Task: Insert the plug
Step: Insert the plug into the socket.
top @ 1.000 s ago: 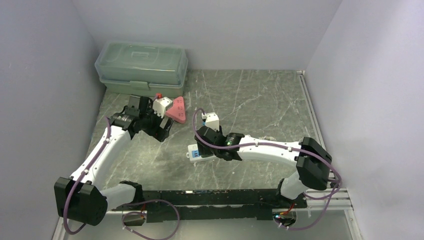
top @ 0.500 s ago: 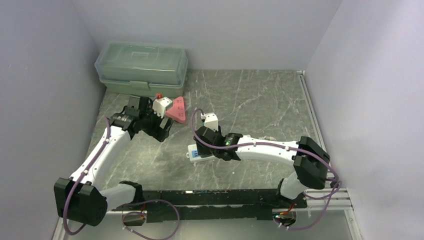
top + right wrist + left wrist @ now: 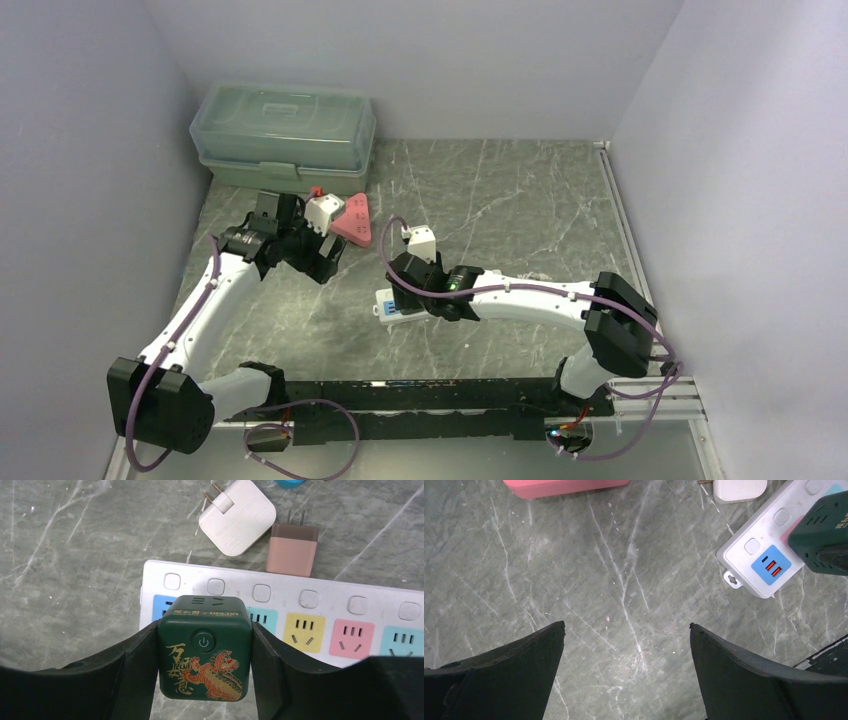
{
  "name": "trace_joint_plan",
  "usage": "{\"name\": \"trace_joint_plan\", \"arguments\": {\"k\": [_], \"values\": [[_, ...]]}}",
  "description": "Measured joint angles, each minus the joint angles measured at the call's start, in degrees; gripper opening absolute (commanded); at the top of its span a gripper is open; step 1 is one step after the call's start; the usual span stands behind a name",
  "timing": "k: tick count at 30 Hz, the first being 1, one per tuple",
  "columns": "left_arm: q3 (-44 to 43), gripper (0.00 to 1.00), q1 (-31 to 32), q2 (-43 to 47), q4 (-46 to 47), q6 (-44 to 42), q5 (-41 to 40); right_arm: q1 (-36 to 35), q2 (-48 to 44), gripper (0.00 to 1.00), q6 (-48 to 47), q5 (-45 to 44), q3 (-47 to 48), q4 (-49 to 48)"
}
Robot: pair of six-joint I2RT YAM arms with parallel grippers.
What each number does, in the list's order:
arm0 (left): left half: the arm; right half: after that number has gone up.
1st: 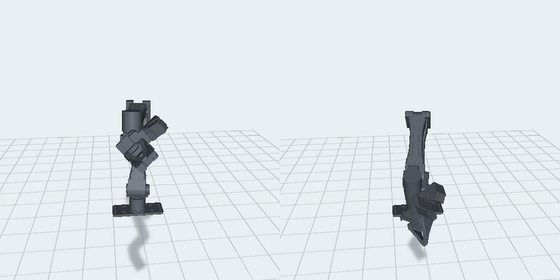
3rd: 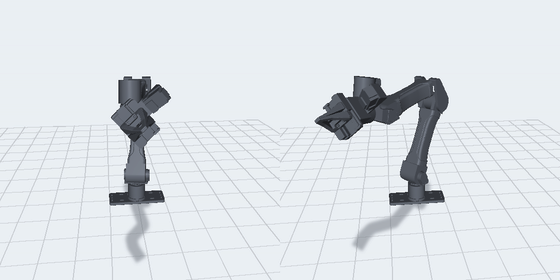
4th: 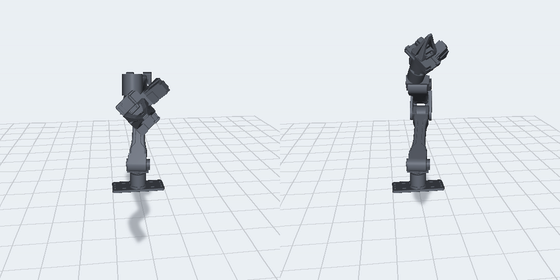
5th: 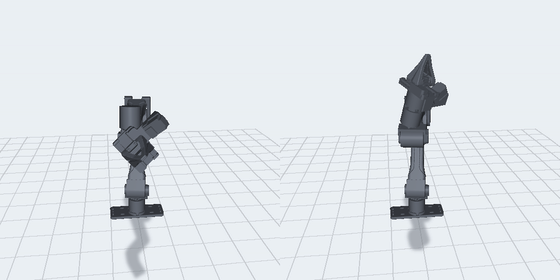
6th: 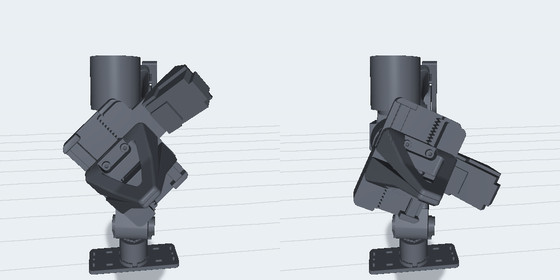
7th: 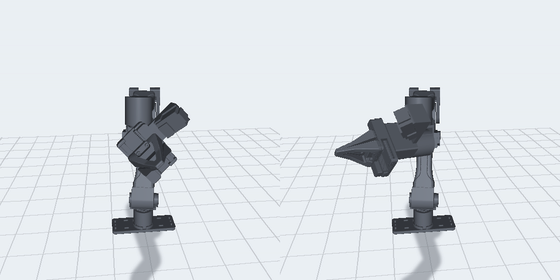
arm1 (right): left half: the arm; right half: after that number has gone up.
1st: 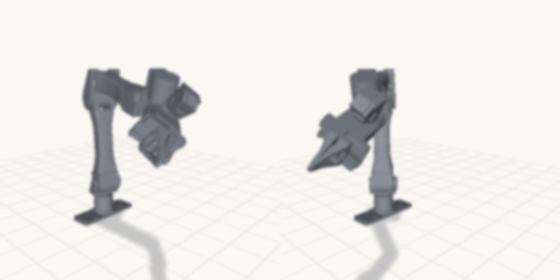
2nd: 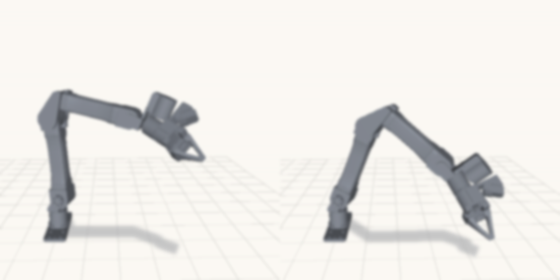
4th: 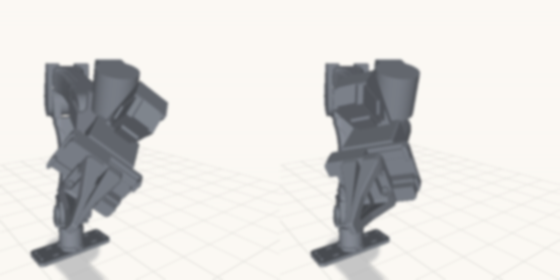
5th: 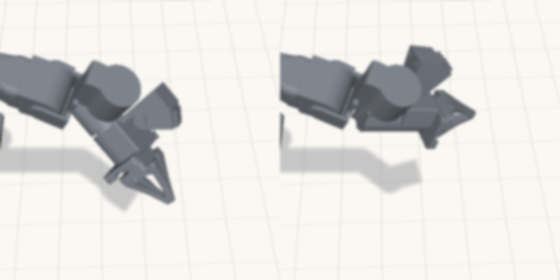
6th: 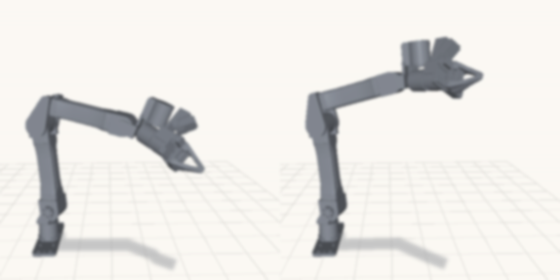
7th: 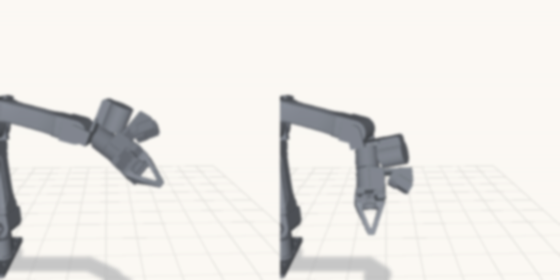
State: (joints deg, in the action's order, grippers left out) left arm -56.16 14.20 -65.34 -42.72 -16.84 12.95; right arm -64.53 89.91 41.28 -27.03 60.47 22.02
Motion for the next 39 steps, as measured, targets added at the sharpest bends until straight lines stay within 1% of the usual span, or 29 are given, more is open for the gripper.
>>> {"name": "trace_joint_plan", "arguments": {"k": [9, 39], "values": [[0.00, 1.00, 0.00, 0.28, 0.02, -0.02, 0.00, -0.17, 0.02, 0.00, 0.57, -1.66, 0.61, 2.54], [0.00, 1.00, 0.00, 1.55, -0.02, -0.46, -0.39, -2.27, 1.22, 0.00, 1.31, -3.08, 2.27, 3.48]]}}
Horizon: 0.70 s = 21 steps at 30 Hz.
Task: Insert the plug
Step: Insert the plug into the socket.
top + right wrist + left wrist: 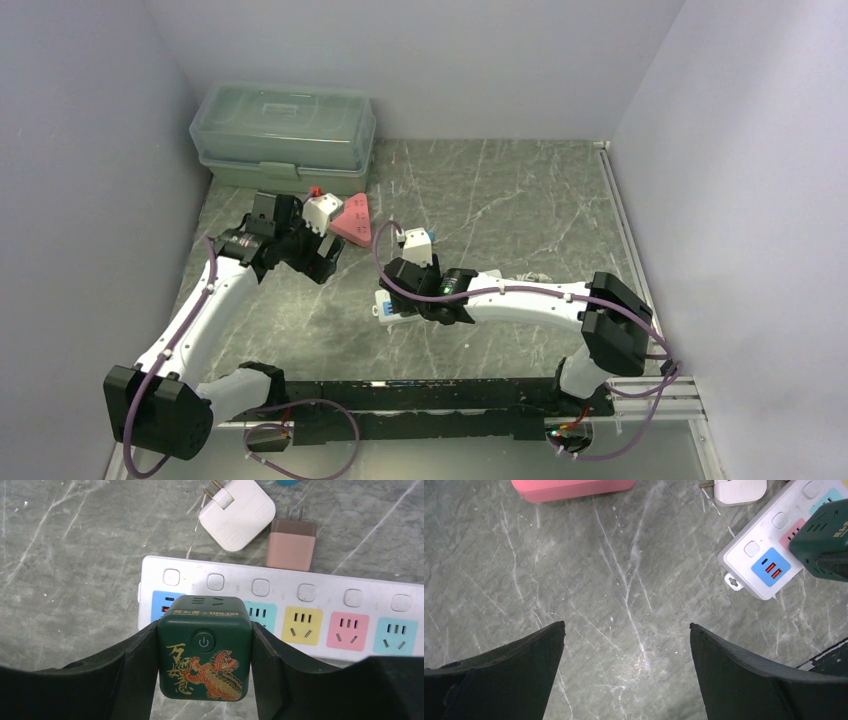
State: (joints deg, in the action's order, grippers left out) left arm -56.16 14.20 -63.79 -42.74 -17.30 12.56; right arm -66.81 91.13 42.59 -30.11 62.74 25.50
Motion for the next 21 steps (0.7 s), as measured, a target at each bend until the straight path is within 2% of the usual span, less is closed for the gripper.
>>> {"name": "trace_joint_plan", "arguments": {"k": [21], "values": [[0.00, 1.00, 0.00, 0.72, -0.55, -0.17, 0.00, 0.00, 0.63, 0.00, 0.72, -0.50, -0.02, -0.26]]}}
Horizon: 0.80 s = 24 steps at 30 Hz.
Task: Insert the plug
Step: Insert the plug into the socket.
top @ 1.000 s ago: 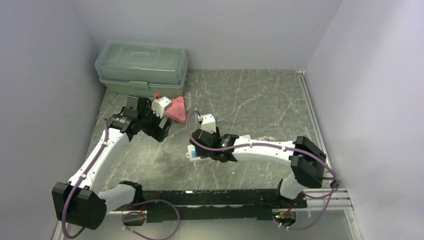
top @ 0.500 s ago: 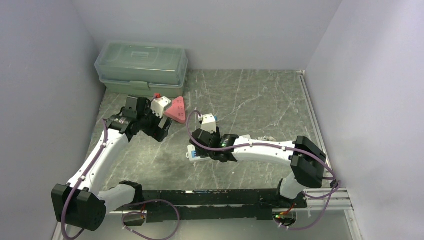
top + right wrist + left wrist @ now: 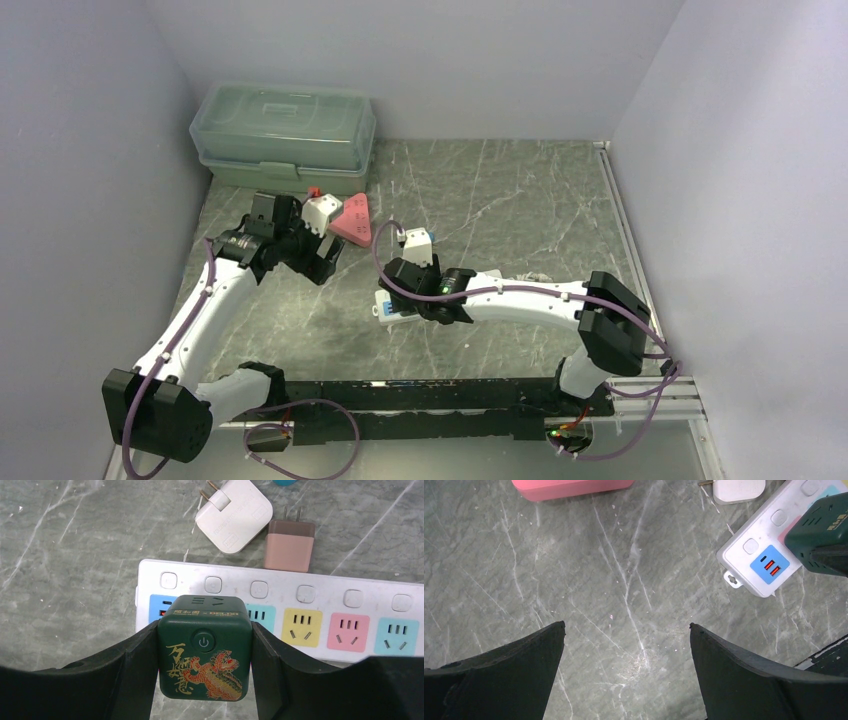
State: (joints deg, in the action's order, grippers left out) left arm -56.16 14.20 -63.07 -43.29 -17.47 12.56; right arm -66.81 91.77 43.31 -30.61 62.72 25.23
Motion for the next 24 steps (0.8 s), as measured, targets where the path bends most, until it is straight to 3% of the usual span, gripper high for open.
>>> {"name": "trace_joint_plan", "arguments": {"k": [24], "values": [[-0.15, 1.00, 0.00, 0.00, -0.94, -0.42, 0.02, 0.39, 2.64, 0.00, 1.20, -0.63, 1.49, 0.48]]}}
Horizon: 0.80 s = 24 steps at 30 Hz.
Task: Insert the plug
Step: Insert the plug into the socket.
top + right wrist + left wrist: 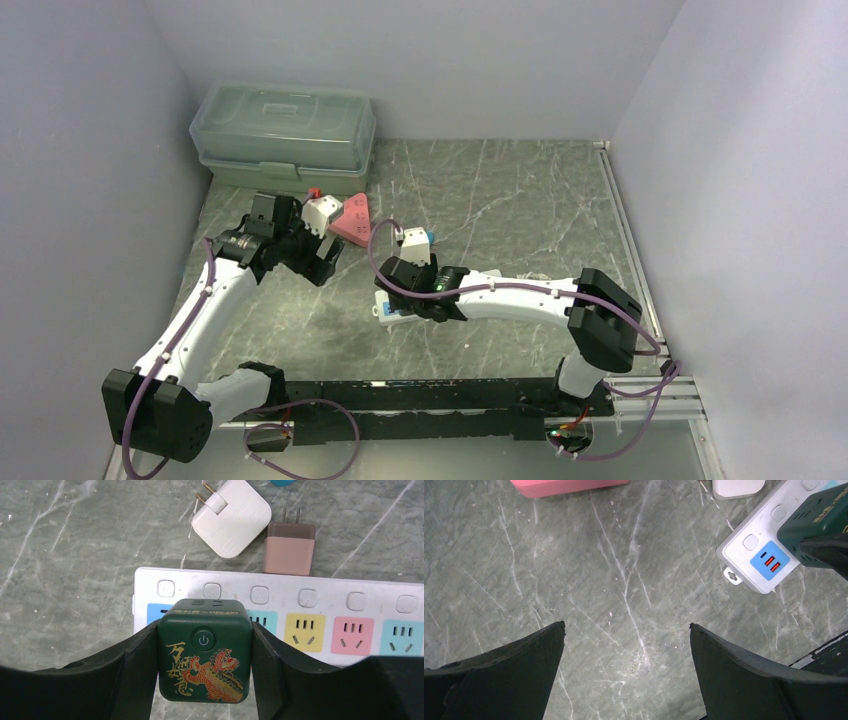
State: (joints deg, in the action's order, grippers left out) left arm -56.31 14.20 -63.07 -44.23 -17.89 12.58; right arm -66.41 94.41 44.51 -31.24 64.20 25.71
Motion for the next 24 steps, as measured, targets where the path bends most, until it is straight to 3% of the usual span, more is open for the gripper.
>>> {"name": "trace_joint_plan", "arguments": {"k": [24], "values": [[-1.66, 1.00, 0.00, -0.09, -0.22, -0.44, -0.09, -1.03, 0.02, 0.00, 1.38, -4.57, -6.47, -9.73]]}}
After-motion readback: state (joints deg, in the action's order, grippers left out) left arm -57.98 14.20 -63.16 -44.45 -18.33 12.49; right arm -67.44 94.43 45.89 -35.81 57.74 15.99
